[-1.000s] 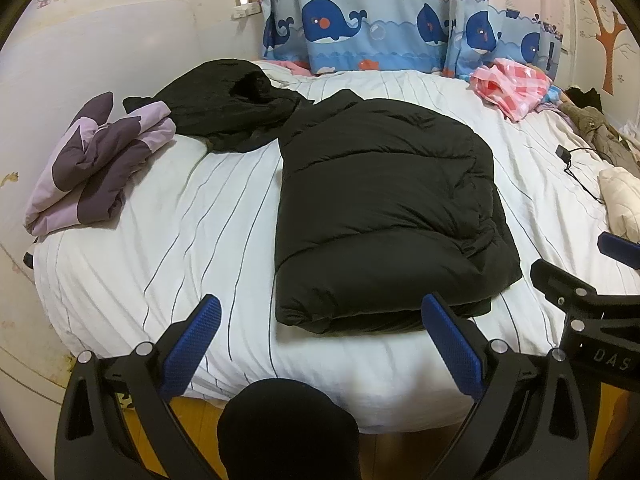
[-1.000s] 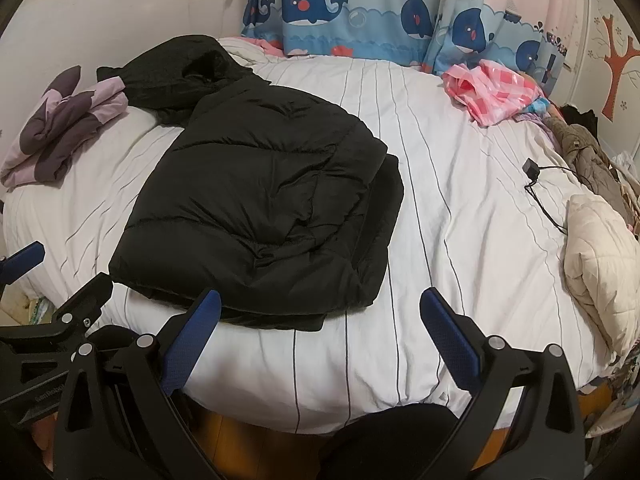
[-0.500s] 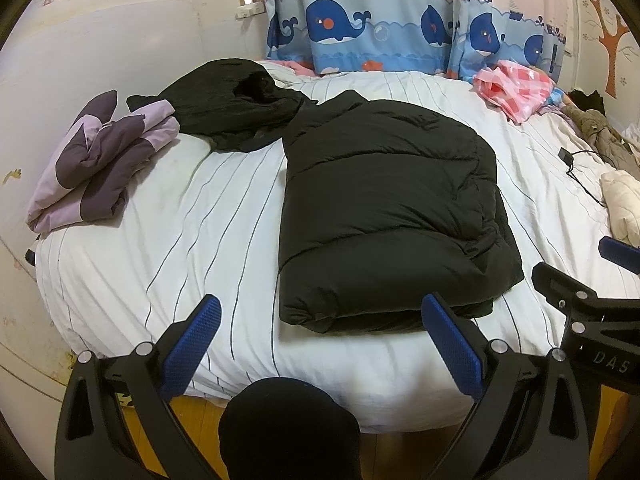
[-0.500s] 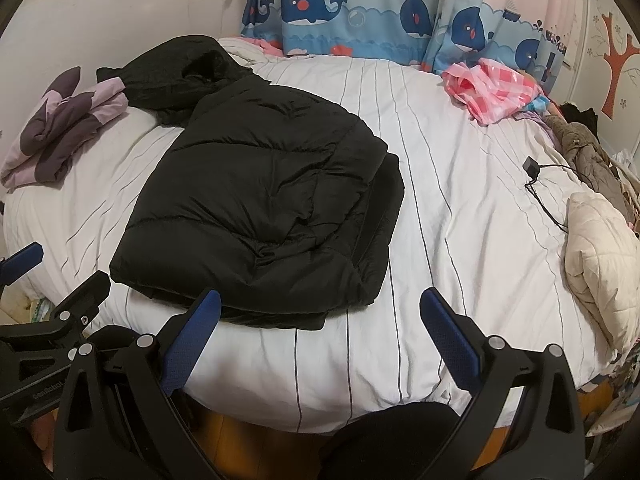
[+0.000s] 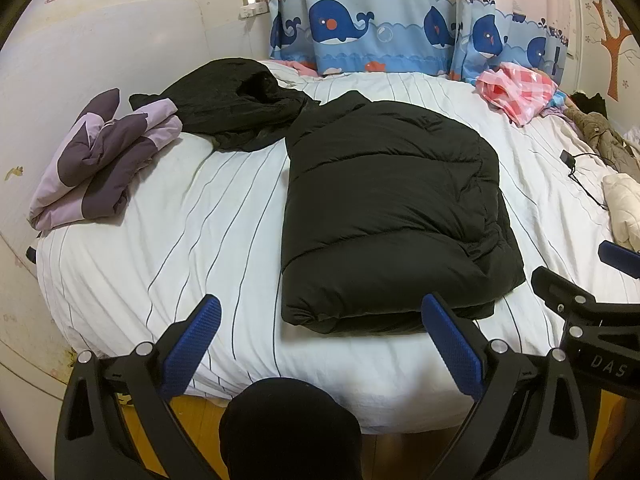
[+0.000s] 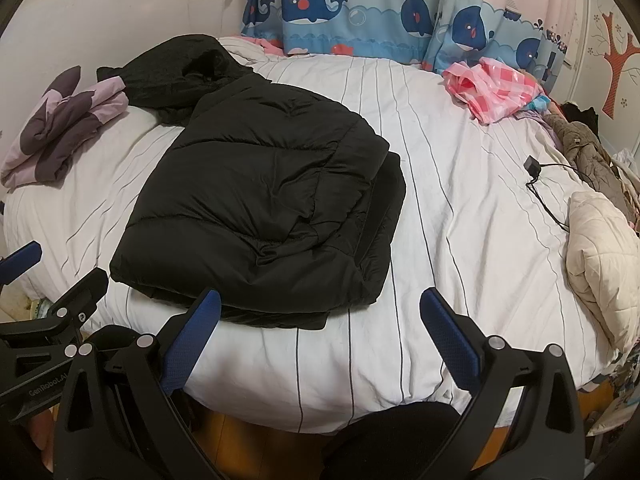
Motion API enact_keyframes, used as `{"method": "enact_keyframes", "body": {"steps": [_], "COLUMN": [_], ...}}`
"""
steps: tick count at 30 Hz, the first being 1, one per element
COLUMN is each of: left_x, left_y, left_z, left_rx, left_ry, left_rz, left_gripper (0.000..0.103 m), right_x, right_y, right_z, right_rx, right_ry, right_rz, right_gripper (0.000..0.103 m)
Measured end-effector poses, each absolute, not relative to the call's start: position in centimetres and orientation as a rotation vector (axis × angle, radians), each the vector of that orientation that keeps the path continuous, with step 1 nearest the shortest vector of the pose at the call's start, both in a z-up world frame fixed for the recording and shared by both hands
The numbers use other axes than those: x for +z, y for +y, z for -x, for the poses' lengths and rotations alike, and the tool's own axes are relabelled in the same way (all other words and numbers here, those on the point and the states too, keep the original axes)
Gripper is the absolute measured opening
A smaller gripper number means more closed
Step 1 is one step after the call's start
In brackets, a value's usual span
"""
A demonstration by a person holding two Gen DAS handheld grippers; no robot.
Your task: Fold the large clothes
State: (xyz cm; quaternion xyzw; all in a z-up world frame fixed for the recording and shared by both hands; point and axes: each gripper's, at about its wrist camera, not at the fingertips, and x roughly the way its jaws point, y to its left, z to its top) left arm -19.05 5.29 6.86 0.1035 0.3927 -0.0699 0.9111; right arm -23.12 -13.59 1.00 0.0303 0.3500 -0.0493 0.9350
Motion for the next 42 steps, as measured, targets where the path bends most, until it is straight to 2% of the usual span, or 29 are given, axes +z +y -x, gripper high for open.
{"method": "enact_keyframes", "body": {"steps": [42], "left_x": [6.13], "left_y": [4.79], "left_z": [19.17], "left_rx": [-0.135], "left_ry": [0.818], "left_rz": [-0.206], "left_gripper": [0.096], "right_x": [0.84], "right_y": [-13.39], "right_z": [22.61], "right_rx": [-0.099], "right_ry": [0.707], "right_rz": [-0.065], "right_gripper": [0.096]}}
